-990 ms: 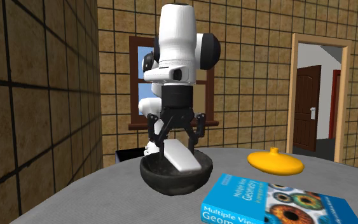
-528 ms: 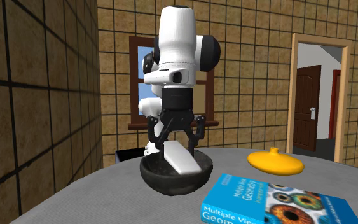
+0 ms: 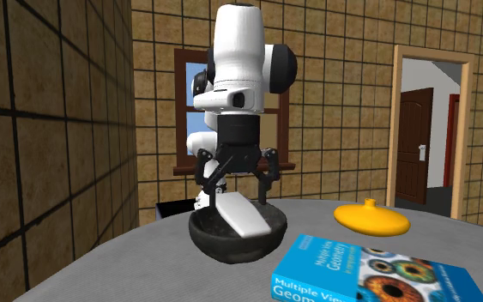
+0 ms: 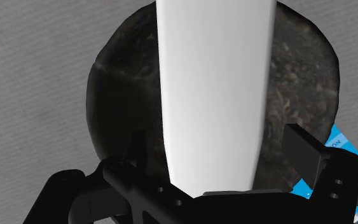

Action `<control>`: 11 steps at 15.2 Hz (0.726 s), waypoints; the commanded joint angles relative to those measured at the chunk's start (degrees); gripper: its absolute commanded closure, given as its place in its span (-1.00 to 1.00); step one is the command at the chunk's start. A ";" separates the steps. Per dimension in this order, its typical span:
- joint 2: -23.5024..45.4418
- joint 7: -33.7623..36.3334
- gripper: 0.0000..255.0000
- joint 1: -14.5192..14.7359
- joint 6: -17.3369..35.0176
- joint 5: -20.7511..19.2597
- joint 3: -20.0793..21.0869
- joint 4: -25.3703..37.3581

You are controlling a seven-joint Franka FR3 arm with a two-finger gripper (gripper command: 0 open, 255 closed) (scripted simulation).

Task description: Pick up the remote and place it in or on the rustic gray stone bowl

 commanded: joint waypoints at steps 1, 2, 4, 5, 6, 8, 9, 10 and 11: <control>-0.22 0.18 -1.00 -0.05 -2.84 -0.07 -0.03 2.63; -0.14 0.24 -1.00 -0.17 -4.82 -0.09 -0.04 4.69; 0.03 0.28 -1.00 -0.28 -6.45 -0.09 -0.05 6.48; 0.01 0.28 -1.00 -0.28 -6.44 -0.09 -0.05 6.46; 0.02 0.28 -1.00 -0.28 -6.44 -0.09 -0.05 6.48; 0.03 0.28 -1.00 -0.28 -6.45 -0.09 -0.05 6.48; 0.03 0.28 -1.00 -0.28 -6.45 -0.09 -0.05 6.48; 0.03 0.28 -1.00 -0.28 -6.45 -0.09 -0.05 6.48; 0.03 0.28 -1.00 -0.28 -6.45 -0.09 -0.05 6.48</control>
